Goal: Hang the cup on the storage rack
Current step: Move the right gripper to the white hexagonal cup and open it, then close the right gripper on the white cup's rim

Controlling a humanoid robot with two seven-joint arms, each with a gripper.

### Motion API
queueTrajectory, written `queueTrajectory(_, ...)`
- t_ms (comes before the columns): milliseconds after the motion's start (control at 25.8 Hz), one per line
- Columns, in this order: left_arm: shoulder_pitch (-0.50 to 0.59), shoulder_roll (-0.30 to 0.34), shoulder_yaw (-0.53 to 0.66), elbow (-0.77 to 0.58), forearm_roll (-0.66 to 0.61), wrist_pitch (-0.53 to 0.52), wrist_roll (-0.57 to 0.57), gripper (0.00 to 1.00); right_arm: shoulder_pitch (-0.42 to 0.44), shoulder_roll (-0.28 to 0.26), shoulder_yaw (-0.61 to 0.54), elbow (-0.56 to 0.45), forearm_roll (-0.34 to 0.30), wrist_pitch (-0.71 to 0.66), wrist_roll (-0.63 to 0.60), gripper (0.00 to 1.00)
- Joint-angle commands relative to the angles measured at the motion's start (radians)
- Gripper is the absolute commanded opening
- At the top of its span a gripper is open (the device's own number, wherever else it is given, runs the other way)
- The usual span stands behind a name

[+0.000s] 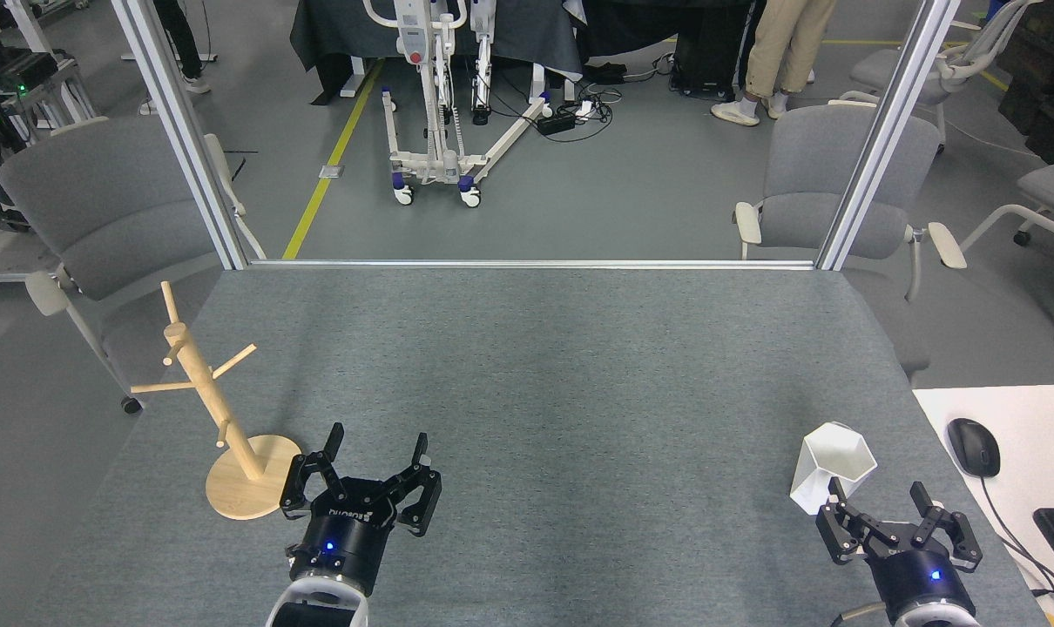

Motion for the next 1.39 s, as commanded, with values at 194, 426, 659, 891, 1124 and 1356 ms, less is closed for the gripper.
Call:
queueTrajectory(194, -0.006, 0.000, 0.000, 0.013, 0.000, 0.003, 0.000, 0.99, -0.020, 0.003, 0.019, 0.018, 0.024, -0.007, 0.000, 1.00)
queueTrajectory(426, -0.017, 0.000, 0.000, 0.041, 0.000, 0.001, 0.000, 0.99, -0.021, 0.005, 0.036, 0.047, 0.037, -0.007, 0.000, 1.00)
queueTrajectory(659, -0.028, -0.002, 0.000, 0.057, 0.000, 0.001, 0.000, 0.99, -0.021, 0.008, 0.042, 0.048, 0.041, -0.007, 0.000, 1.00)
queueTrajectory(891, -0.029, -0.002, 0.000, 0.057, 0.000, 0.003, -0.001, 0.99, -0.023, 0.005, 0.049, 0.060, 0.041, -0.007, 0.000, 1.00)
queueTrajectory(1124, -0.028, -0.002, 0.000, 0.059, 0.000, 0.003, -0.001, 0.99, -0.046, 0.002, 0.050, 0.076, 0.040, -0.005, 0.000, 1.00)
queueTrajectory(1356, -0.029, -0.002, 0.000, 0.059, 0.000, 0.004, -0.001, 0.99, -0.066, -0.001, 0.049, 0.091, 0.040, -0.004, 0.000, 1.00)
